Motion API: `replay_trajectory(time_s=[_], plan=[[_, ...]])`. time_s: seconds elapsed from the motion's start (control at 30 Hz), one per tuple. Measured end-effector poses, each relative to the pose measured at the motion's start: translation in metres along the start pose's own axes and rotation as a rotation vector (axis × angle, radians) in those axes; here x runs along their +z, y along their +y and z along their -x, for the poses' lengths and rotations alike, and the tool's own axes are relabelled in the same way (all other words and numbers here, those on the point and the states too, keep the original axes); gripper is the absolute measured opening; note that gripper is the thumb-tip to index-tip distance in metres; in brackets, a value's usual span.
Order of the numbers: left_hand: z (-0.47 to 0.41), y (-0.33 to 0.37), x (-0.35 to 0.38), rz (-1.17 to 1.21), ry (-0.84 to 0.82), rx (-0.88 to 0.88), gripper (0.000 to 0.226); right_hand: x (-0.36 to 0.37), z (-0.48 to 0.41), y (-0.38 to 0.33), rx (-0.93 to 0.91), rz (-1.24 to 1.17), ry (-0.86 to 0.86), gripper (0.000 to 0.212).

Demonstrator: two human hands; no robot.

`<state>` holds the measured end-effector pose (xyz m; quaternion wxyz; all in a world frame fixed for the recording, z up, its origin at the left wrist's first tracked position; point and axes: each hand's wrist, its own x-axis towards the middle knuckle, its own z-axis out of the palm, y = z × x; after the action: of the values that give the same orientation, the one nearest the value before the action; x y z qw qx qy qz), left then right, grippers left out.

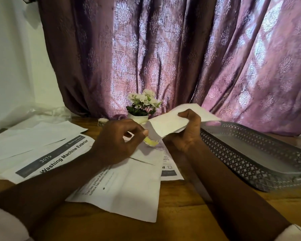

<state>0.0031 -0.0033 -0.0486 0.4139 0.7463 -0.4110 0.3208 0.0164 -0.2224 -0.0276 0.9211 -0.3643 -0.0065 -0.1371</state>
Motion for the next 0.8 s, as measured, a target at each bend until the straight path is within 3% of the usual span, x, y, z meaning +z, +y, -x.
replay_trajectory(time_s=[0.1,0.17,0.27,0.37,0.5,0.57,0.67,0.73,0.8], plan=[[-0.001,-0.026,-0.004,-0.154,-0.043,-0.159,0.037,-0.011,-0.001,0.004,0.057,0.107,0.016,0.045],[0.000,-0.042,-0.008,-0.259,-0.093,-0.259,0.040,-0.013,0.001,0.006,0.108,0.186,0.049,0.047],[0.002,-0.053,-0.018,-0.335,-0.302,-0.307,0.053,-0.014,-0.002,0.005,0.081,0.205,0.068,0.046],[0.004,-0.057,-0.019,-0.350,-0.549,-0.351,0.076,-0.015,-0.004,0.003,0.083,0.177,0.051,0.045],[0.002,-0.055,-0.013,-0.275,-0.656,-0.382,0.103,-0.015,0.001,-0.001,0.083,0.149,0.085,0.045],[-0.001,-0.051,-0.015,-0.266,-0.649,-0.395,0.099,-0.013,0.007,-0.005,0.100,0.159,0.097,0.042],[-0.002,-0.050,-0.017,-0.321,-0.574,-0.399,0.069,-0.013,0.008,-0.004,0.124,0.169,0.139,0.047],[-0.002,-0.056,-0.019,-0.319,-0.399,-0.378,0.043,-0.015,0.006,-0.001,0.121,0.225,0.186,0.066],[-0.004,-0.061,-0.024,-0.268,-0.166,-0.354,0.040,-0.015,0.004,0.000,0.079,0.322,0.249,0.071]])
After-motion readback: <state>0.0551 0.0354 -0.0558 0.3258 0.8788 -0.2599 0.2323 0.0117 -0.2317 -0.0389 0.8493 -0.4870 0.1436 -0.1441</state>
